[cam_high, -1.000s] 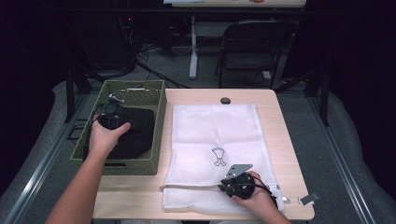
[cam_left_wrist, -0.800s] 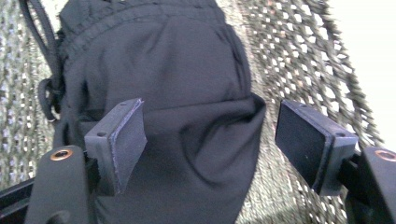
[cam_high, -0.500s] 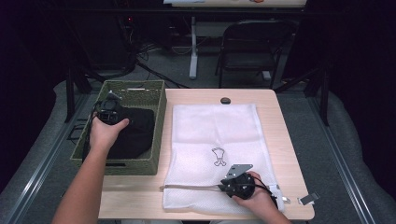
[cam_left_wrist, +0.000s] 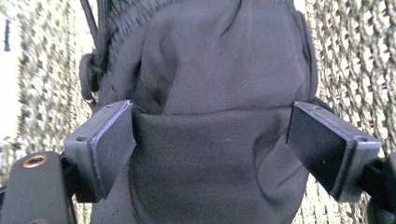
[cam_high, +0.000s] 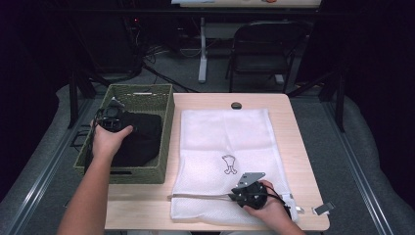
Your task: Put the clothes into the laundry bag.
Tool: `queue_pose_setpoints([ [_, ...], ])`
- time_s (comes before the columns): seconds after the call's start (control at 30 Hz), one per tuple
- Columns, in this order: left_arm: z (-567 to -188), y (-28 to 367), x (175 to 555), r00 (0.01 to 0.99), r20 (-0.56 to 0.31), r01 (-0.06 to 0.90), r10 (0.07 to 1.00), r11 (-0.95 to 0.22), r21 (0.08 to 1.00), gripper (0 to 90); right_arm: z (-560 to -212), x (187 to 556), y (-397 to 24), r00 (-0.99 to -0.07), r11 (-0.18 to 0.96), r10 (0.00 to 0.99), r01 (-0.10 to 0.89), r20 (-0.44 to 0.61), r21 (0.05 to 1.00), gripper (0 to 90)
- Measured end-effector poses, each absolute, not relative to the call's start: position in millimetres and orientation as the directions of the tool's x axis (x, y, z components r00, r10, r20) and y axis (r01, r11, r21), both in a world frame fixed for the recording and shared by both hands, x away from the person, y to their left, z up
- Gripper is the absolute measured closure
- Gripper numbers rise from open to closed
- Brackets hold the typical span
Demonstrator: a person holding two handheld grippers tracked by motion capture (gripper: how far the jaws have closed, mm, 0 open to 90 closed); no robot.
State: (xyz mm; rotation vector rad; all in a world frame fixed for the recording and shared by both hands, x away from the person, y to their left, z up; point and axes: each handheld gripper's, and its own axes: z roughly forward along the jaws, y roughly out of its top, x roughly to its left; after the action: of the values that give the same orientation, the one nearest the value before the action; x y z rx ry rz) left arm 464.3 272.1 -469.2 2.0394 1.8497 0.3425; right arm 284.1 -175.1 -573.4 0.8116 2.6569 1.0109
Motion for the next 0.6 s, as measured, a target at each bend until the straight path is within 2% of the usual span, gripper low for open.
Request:
queue_pose_setpoints([
  [0.6, -489, 273, 468, 0.115, -0.112, 0.916, 0.987, -0.062, 0.395, 16.1, -574, 283, -175, -0.83, 0.613, 0.557, 0.431, 0.025, 0.662, 73.2],
])
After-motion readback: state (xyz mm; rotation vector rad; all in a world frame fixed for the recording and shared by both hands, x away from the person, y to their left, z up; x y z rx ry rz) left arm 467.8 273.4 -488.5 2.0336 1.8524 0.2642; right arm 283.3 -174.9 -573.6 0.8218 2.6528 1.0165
